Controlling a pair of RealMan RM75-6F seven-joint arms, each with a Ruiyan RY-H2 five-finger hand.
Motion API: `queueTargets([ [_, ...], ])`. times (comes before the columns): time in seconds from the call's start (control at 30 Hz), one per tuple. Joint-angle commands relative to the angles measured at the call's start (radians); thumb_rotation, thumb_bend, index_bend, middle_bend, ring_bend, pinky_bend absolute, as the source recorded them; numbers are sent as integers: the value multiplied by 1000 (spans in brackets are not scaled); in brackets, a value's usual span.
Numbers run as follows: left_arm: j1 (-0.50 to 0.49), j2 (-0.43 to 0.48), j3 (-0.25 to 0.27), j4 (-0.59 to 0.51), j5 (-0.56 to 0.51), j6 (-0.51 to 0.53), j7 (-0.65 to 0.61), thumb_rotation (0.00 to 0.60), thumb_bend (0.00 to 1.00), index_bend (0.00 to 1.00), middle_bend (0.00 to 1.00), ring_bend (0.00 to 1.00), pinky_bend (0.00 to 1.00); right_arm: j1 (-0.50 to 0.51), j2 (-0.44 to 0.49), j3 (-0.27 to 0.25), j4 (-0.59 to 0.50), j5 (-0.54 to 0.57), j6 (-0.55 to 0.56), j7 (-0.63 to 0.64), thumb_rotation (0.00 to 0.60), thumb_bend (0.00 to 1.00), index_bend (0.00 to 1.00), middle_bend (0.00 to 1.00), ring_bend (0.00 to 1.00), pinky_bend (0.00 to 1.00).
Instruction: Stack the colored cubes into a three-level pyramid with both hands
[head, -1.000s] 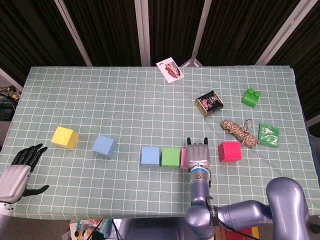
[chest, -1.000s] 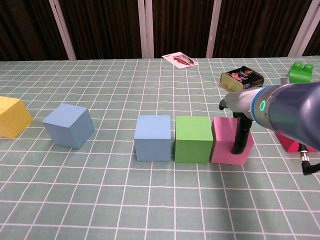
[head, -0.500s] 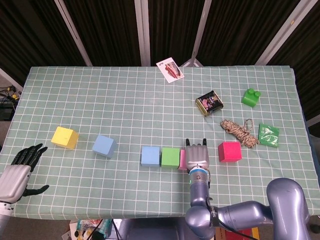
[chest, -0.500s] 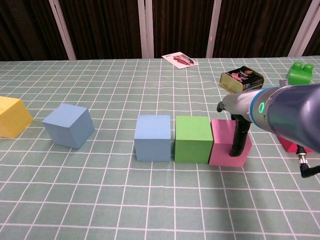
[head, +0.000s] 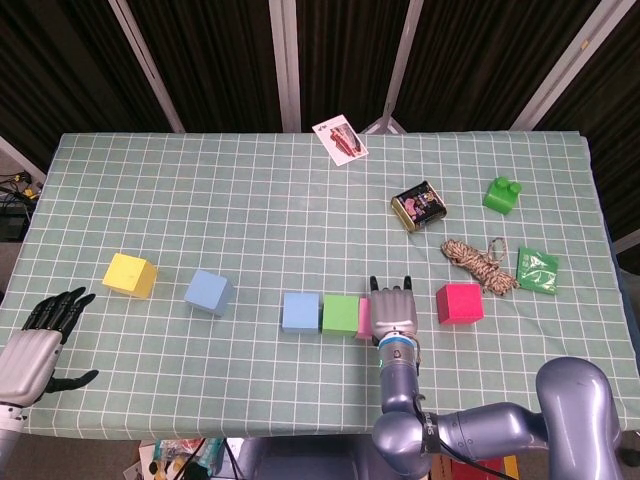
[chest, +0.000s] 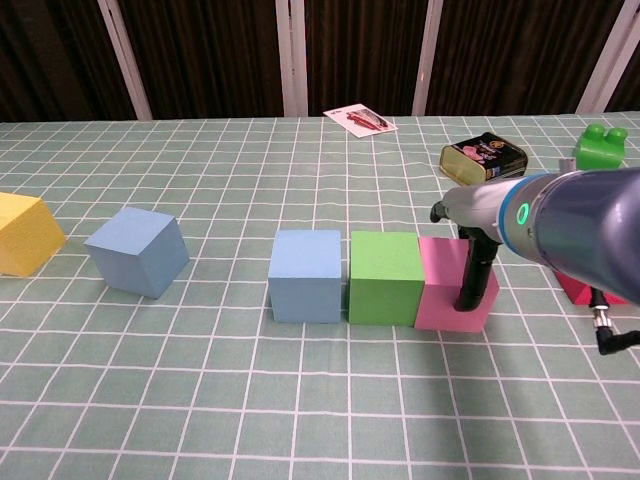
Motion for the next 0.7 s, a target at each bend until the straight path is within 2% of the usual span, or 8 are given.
queueTargets([
  [0.03, 0, 0, 0, 0, 0, 0, 1, 600, 87, 0, 0, 0, 0, -1, 1, 0, 1, 1, -2, -1, 600, 251, 0, 551, 253, 11],
  [0.7, 0, 0, 2, 0, 2, -1, 3, 600, 87, 0, 0, 0, 0, -12, 7, -4, 5, -12, -17, 3, 600, 252, 0, 489, 174, 11],
])
